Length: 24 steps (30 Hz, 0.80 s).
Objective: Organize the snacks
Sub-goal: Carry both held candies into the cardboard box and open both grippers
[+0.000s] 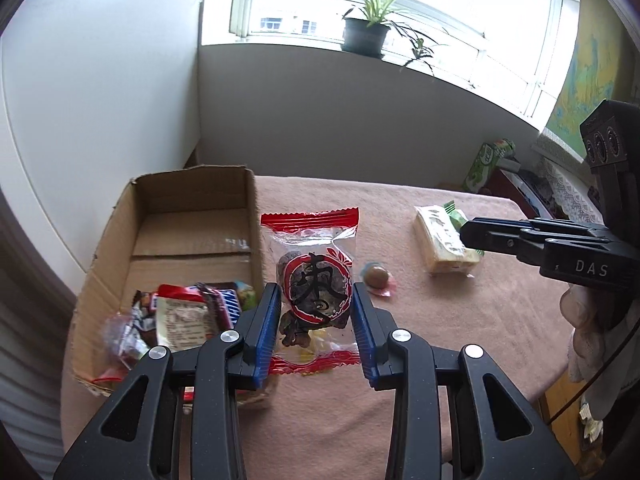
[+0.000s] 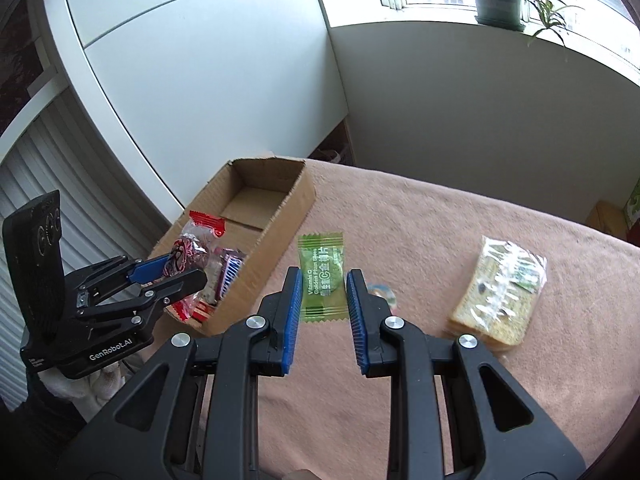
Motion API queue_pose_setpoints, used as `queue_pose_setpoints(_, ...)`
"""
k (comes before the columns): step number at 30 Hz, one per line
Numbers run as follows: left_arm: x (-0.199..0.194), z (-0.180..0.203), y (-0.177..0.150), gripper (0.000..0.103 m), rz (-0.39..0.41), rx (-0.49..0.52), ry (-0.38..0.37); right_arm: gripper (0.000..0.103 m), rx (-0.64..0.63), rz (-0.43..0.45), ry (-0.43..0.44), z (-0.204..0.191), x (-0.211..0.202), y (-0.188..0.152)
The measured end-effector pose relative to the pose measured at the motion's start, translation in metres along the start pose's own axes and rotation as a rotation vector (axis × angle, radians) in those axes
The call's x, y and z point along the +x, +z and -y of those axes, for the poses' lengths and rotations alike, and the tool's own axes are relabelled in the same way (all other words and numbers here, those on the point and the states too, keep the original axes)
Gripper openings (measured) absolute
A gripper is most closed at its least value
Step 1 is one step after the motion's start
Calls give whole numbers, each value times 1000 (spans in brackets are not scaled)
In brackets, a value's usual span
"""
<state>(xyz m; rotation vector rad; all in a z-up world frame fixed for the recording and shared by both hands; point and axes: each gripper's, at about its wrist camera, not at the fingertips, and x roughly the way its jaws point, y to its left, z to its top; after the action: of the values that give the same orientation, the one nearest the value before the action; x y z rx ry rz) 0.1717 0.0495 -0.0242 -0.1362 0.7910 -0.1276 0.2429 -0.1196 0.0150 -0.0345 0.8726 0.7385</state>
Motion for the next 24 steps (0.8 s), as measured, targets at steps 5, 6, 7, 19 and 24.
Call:
queue_pose_setpoints(5,0,-43,8,34,11,-39,59,24,-17,-2,47,-30,27,23)
queue_pose_setpoints(6,-1,-52,8,34,9,-54,65,24,-19,-7,54,-36,34,27)
queue_pose_setpoints(7,1,-59,9,34,6,-63,76,24,-23,-12,61,-42,41,30)
queue_pose_setpoints(19,21,-109,15,34,-26,-115,163,24,-35,-101,91,-72,117,42)
queue_pose_setpoints(24,24,-116,15,36,-38,-127,165,60,-31,-89,69,-73,119,41)
